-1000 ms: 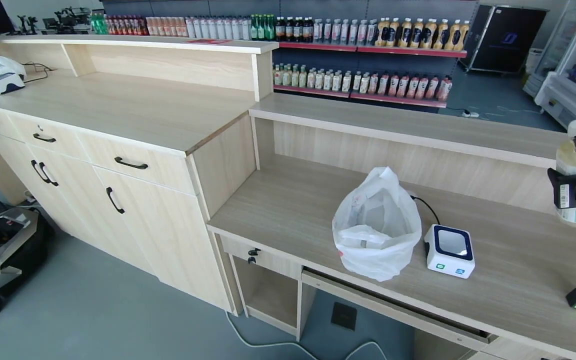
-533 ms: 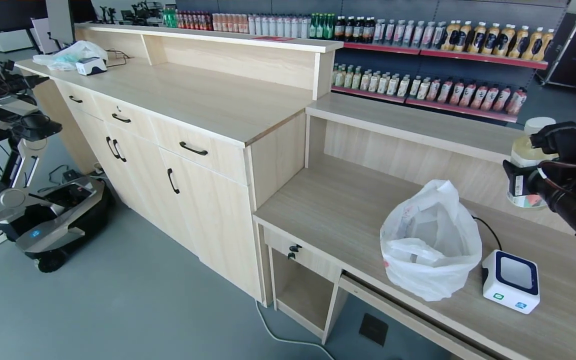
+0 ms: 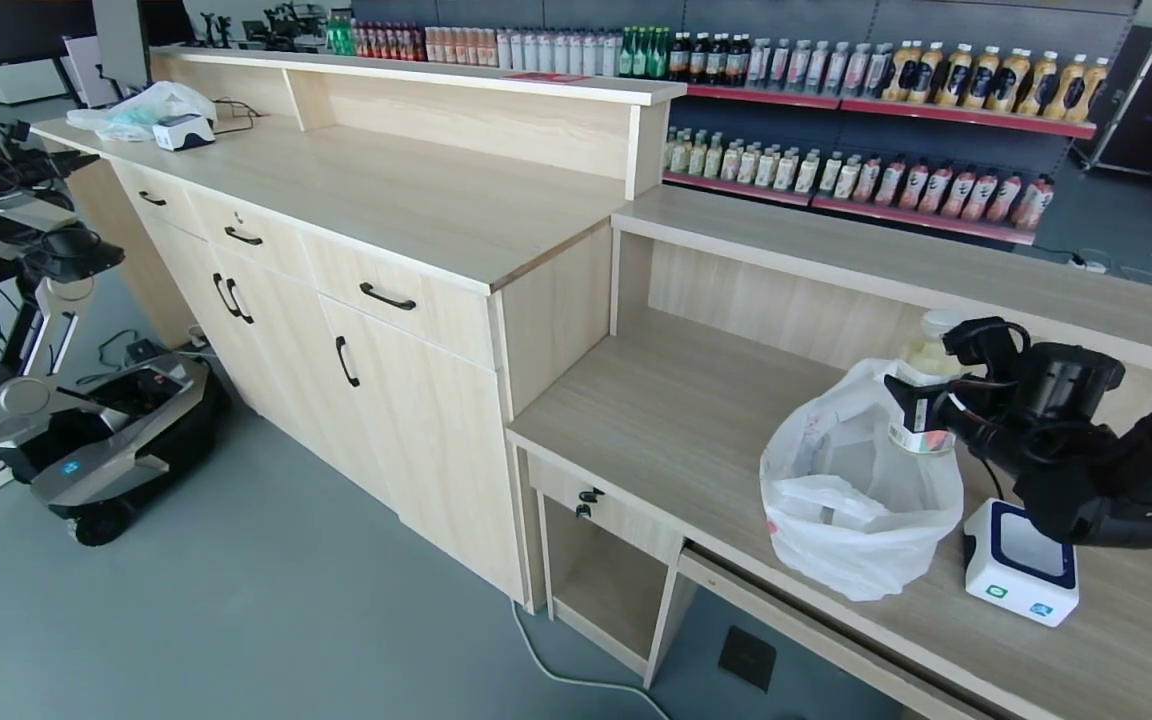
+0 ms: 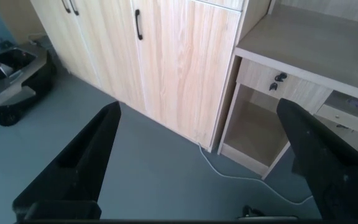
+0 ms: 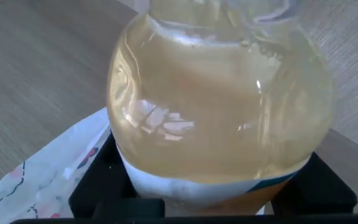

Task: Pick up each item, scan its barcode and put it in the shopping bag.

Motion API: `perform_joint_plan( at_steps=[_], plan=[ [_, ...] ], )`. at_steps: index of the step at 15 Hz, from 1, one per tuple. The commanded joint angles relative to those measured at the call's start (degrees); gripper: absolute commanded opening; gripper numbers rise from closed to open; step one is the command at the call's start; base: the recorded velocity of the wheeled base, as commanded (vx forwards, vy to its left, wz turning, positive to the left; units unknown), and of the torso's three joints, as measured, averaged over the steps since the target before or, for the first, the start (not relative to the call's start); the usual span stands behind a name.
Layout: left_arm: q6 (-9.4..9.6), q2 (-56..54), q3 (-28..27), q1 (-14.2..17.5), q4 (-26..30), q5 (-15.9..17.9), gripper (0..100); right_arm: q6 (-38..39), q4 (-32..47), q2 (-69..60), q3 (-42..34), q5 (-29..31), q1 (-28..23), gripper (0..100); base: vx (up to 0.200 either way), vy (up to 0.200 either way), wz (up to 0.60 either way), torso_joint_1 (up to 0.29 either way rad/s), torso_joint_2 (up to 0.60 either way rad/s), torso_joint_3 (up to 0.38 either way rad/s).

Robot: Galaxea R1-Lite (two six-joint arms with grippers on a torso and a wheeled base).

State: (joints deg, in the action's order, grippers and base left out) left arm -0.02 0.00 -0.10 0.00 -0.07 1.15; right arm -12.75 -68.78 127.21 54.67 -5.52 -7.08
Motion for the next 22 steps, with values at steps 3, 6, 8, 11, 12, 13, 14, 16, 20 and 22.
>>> perform_joint_plan(
  at_steps=[3,6,8,11,12,13,14,16,20,22],
  plan=[
    [-0.06,0.1,0.0,0.0,0.0,0.0,100,0.1,-2.1,9.5,4.5,0.0,1.4,0,0.0,0.0,0.0,0.0,0.0,0.0],
    [-0.06,0.0,0.0,0.0,0.0,0.0,100,0.5,-1.5,13.2,10.7,-1.6,1.5,0,0.0,0.0,0.0,0.0,0.0,0.0],
    [-0.06,0.0,0.0,0.0,0.0,0.0,100,0.4,-1.5,16.0,13.3,-3.0,1.5,0,0.0,0.0,0.0,0.0,0.0,0.0],
    [-0.06,0.0,0.0,0.0,0.0,0.0,100,0.6,-1.6,19.0,16.4,-3.2,2.0,0,0.0,0.0,0.0,0.0,0.0,0.0],
    [0.02,0.0,0.0,0.0,0.0,0.0,100,0.6,-1.6,19.4,17.0,-3.2,2.1,0,0.0,0.0,0.0,0.0,0.0,0.0],
    [0.02,0.0,0.0,0.0,0.0,0.0,100,0.9,-1.4,19.9,18.5,-3.3,2.2,0,0.0,0.0,0.0,0.0,0.0,0.0],
    [-0.06,0.1,0.0,0.0,0.0,0.0,100,0.9,-1.2,20.2,19.2,-3.9,2.3,0,0.0,0.0,0.0,0.0,0.0,0.0],
    [-0.06,0.0,0.0,0.0,0.0,0.0,100,0.8,-0.3,20.9,21.2,-5.3,2.2,0,0.0,0.0,0.0,0.0,0.0,0.0],
    [-0.06,0.1,0.0,0.0,0.0,0.0,100,0.4,-0.5,22.0,21.1,-5.3,2.0,0,0.0,0.0,0.0,0.0,0.0,0.0],
    [-0.06,0.0,0.0,0.0,0.0,0.0,100,0.5,-0.3,22.4,21.2,-5.3,1.5,0,0.0,0.0,0.0,0.0,0.0,0.0]
  ],
)
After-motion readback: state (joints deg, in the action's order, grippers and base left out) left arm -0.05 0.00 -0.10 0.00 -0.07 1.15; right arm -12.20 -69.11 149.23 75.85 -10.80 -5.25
